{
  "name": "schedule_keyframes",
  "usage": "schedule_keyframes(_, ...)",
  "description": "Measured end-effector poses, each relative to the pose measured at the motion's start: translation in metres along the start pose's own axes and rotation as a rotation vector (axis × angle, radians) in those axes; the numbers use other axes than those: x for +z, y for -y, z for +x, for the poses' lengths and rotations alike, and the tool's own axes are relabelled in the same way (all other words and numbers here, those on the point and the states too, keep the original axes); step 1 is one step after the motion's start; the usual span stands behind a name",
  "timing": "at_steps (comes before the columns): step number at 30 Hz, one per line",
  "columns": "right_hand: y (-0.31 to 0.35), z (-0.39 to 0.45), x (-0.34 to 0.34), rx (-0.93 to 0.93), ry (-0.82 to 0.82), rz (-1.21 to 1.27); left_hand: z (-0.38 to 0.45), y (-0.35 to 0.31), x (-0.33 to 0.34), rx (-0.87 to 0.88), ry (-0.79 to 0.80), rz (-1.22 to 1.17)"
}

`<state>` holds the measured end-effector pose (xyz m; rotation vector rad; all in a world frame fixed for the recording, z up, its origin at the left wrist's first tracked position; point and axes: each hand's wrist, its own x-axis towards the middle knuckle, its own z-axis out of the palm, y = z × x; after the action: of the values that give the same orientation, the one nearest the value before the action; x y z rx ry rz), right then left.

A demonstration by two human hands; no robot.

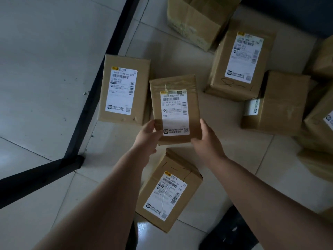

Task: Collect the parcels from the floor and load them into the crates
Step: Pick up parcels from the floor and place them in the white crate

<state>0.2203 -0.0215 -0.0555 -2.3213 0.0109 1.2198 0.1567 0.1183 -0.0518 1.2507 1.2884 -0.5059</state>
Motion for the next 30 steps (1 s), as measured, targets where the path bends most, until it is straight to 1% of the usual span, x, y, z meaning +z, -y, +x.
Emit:
schedule_keyframes(2,0.002,0.001,0.002,-0.058,-0.116,-0.224,0.000,-0.007,-0.001,0.072,-0.044,0.019)
schedule_keyframes(4,0.011,0.002,0.005,-0.158,-0.208,-0.369,0.002,-0.019,-0.008,0.191,-0.168,0.040)
schedule_keyframes(6,0.029,0.000,0.011,-0.243,-0.195,-0.449,0.006,-0.031,-0.021,0.269,-0.313,0.012)
schedule_keyframes(7,0.039,0.000,0.016,-0.271,-0.171,-0.471,0.011,-0.034,-0.031,0.277,-0.381,-0.004)
schedule_keyframes(9,0.061,0.001,0.029,-0.307,-0.091,-0.408,0.022,-0.037,-0.056,0.272,-0.509,0.013)
schedule_keyframes(11,0.084,0.003,0.043,-0.299,0.010,-0.190,0.034,-0.036,-0.079,0.248,-0.600,0.094)
schedule_keyframes(12,0.094,0.005,0.048,-0.280,0.041,-0.069,0.042,-0.035,-0.088,0.212,-0.613,0.142)
schedule_keyframes(14,0.109,0.013,0.062,-0.194,0.054,0.064,0.055,-0.031,-0.100,0.126,-0.558,0.148)
schedule_keyframes(16,0.116,0.024,0.077,-0.113,0.064,0.081,0.062,-0.030,-0.101,0.038,-0.484,0.073)
schedule_keyframes(17,0.117,0.029,0.086,-0.085,0.074,0.065,0.064,-0.029,-0.101,0.000,-0.474,0.059)
schedule_keyframes(18,0.116,0.030,0.093,-0.047,0.082,0.051,0.068,-0.027,-0.100,-0.034,-0.463,0.090)
schedule_keyframes(20,0.115,0.027,0.103,0.025,0.041,0.089,0.061,-0.025,-0.092,-0.087,-0.503,0.283)
schedule_keyframes(22,0.112,0.016,0.106,0.010,-0.031,0.235,0.043,-0.022,-0.087,-0.028,-0.589,0.341)
schedule_keyframes(24,0.109,0.003,0.104,-0.023,-0.029,0.334,0.021,-0.020,-0.088,0.092,-0.656,0.284)
schedule_keyframes(26,0.103,-0.013,0.096,-0.069,0.003,0.267,-0.002,-0.011,-0.087,0.186,-0.654,0.257)
schedule_keyframes(28,0.102,-0.023,0.083,-0.128,0.017,0.208,-0.022,-0.002,-0.083,0.237,-0.660,0.178)
schedule_keyframes(30,0.107,-0.031,0.067,-0.172,-0.016,0.178,-0.038,0.002,-0.074,0.305,-0.684,0.074)
